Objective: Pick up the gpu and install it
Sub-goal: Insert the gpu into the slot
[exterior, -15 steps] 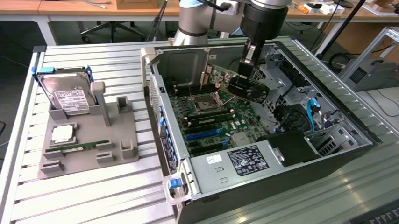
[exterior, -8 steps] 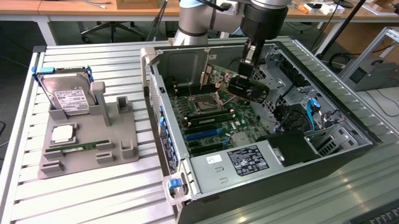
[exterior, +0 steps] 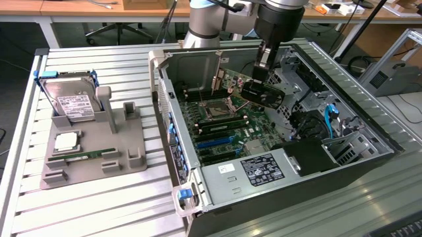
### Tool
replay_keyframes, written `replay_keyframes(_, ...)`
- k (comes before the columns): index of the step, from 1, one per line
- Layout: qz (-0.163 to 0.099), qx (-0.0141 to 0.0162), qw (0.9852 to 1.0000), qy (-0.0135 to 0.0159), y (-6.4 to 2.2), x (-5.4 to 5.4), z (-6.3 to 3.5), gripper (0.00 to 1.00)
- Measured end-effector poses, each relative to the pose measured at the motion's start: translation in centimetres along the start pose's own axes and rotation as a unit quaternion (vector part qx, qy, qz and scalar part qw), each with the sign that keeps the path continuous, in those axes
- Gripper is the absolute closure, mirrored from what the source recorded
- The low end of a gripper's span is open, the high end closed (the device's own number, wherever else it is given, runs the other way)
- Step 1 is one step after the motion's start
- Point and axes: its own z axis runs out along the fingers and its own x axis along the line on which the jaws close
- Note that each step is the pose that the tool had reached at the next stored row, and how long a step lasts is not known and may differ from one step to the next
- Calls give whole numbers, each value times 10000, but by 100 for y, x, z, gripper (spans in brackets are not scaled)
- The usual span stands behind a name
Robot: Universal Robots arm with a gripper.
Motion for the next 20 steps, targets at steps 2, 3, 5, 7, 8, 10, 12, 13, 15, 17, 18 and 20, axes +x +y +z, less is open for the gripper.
replay_keyframes(2, -10, 0, 10000, -1, 0, 0, 0, 73)
replay_keyframes(3, -17, 0, 10000, -2, 0, 0, 0, 73)
replay_keyframes(5, -24, 0, 10000, -2, 0, 0, 0, 73)
replay_keyframes(7, -31, 0, 10000, -2, 0, 0, 0, 73)
replay_keyframes(8, -35, 0, 10000, -2, 0, 0, 0, 73)
replay_keyframes(10, -42, 0, 10000, -3, 0, 0, 0, 73)
replay_keyframes(12, -52, 0, 10000, -4, 0, 0, 0, 73)
replay_keyframes(13, -56, 0, 10000, -4, 0, 0, 0, 73)
replay_keyframes(15, -63, 0, 10000, -4, 0, 0, 0, 73)
replay_keyframes(17, -76, 0, 10000, -6, 0, 0, 0, 73)
replay_keyframes(18, -82, 0, 10000, -6, 0, 0, 0, 73)
replay_keyframes(20, -89, 0, 10000, -7, 0, 0, 0, 73)
